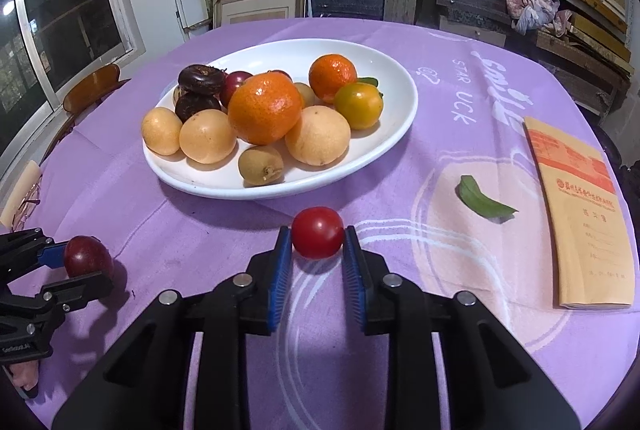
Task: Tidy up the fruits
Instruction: 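Grasp the small red tomato with the right gripper while the left gripper holds the plum, then lower the plum and tomato onto the white plate and open both grippers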
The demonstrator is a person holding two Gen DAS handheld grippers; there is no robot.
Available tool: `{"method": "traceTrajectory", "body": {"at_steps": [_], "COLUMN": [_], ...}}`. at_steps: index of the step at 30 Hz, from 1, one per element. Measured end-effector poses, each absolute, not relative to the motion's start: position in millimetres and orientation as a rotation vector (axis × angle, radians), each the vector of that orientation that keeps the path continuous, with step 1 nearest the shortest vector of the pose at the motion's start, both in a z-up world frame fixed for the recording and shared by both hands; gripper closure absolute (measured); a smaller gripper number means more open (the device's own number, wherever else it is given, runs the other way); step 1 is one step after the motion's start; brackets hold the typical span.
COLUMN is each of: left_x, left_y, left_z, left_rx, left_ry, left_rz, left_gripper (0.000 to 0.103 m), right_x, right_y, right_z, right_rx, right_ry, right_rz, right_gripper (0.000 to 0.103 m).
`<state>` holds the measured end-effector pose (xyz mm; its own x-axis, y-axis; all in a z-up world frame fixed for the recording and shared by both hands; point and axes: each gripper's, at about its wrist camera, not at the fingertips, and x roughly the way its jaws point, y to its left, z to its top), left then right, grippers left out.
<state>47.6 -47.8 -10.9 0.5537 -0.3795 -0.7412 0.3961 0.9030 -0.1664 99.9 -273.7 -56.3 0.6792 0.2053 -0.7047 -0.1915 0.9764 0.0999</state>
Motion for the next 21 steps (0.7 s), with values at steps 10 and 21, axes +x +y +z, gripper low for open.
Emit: {"method": "traceTrajectory", "body": {"at_steps": [10, 21], "left_x": [105.3, 208.5], "left_y": [-61.1, -96.3], "left_z": [37.6, 59.8], "left_rx": [0.021, 0.028], "left_ry": [0.817, 0.809], "left_rz": [-0.426, -0.338], "left_gripper": [0.063, 0.063], "right_x": [104.8, 185.2], "right_y": [-278.2, -251.2], "right_z": [-1.8, 6.8], "right_rx": [0.046, 0.041], "right_ry": [0.691, 0.708], "right_rz": [0.22, 0.23], "right_gripper": [0.077, 0.077]}}
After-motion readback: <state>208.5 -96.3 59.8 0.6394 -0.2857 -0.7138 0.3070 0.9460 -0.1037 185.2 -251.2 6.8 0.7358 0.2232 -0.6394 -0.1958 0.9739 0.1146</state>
